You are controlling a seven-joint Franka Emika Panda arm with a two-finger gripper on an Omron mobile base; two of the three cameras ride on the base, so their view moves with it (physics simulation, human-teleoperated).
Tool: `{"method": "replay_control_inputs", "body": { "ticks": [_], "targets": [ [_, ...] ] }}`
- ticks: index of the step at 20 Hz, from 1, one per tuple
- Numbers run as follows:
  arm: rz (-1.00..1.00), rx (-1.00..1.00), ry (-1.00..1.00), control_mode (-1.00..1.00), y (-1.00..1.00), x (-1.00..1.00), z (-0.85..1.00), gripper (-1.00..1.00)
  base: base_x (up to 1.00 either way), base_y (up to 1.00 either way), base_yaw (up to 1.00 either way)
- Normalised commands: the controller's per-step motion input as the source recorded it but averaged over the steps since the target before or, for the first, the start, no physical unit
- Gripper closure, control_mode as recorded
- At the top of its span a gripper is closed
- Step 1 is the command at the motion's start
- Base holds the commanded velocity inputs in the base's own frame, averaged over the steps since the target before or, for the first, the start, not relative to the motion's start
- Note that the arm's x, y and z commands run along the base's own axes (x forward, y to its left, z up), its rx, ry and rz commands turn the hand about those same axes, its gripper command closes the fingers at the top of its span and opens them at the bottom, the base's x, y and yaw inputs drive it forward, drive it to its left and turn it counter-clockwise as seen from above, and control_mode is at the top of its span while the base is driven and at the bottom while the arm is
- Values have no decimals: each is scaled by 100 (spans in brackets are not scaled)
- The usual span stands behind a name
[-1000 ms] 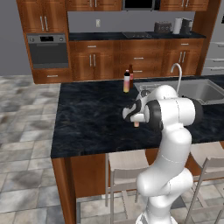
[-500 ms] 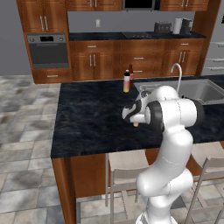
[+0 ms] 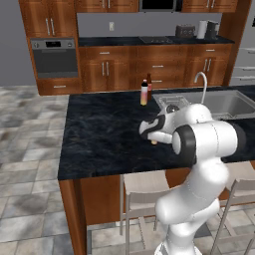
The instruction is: Place the large bottle from the dining counter next to the other large bottle outside the sink, and place the small bottle from the dining counter next to the other small bottle inside the sink.
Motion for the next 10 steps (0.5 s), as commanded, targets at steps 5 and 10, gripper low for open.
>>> {"method": "replay_control_inputs", "body": {
  "ticks": [5,10],
  "targets": [
    [0,5,-2,-100,-4,-24,12,100,0,0,0],
    [0,0,-1,-100,-3,-11,12,100,0,0,0]
  ]
}}
